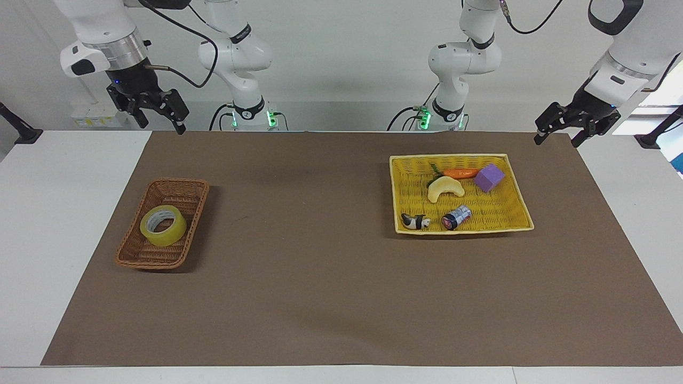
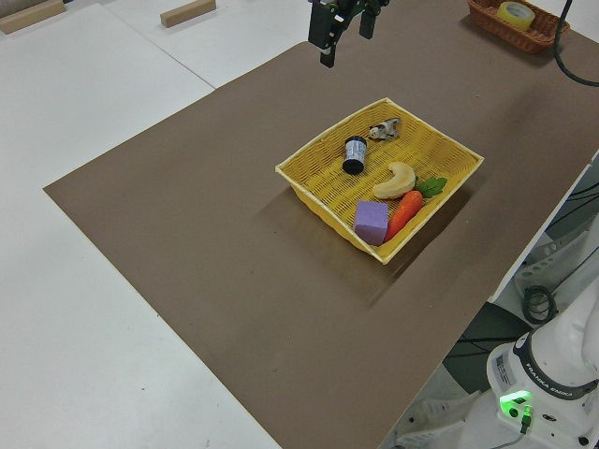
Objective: Move tape to another basket
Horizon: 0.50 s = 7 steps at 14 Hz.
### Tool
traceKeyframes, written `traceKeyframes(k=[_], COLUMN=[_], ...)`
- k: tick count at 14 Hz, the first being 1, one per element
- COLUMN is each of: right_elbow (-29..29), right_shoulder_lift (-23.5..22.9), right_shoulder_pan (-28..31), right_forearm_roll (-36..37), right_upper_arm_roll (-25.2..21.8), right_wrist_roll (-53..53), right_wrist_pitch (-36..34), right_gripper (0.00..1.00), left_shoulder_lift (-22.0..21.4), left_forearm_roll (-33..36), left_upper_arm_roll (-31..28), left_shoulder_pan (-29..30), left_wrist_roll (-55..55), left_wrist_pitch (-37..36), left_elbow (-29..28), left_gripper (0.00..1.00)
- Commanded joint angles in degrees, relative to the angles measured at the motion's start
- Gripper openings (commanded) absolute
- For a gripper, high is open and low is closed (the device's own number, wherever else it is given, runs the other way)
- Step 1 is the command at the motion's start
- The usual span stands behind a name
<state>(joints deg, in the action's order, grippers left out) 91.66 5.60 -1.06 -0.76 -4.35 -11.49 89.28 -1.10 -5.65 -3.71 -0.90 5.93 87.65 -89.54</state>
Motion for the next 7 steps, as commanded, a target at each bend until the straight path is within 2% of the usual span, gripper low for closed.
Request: traceKeyframes(k=[1,7], right_elbow=[-0.4,0.6], right_shoulder_lift=[0.4,2.6], right_shoulder_pan=[0.4,0.4], right_forearm_roll=[1.2,1.4], right_upper_arm_roll=[1.0,1.2], right_wrist_roll=[0.5,3.6], right_wrist_pitch=[-1.9,-3.1], right_gripper=[1.00,1.00], left_shoulder_lift=[-0.2,-0.2], left_forearm_roll=[-0.5,-0.5], left_upper_arm_roll=[0.2,0.2], left_shoulder_pan=[0.4,0.5], left_wrist_roll=[-0.6,-0.6], left_wrist_pitch=[-1.0,-1.0], left_elbow=[0.8,0.8], left_gripper=[1.00,1.00])
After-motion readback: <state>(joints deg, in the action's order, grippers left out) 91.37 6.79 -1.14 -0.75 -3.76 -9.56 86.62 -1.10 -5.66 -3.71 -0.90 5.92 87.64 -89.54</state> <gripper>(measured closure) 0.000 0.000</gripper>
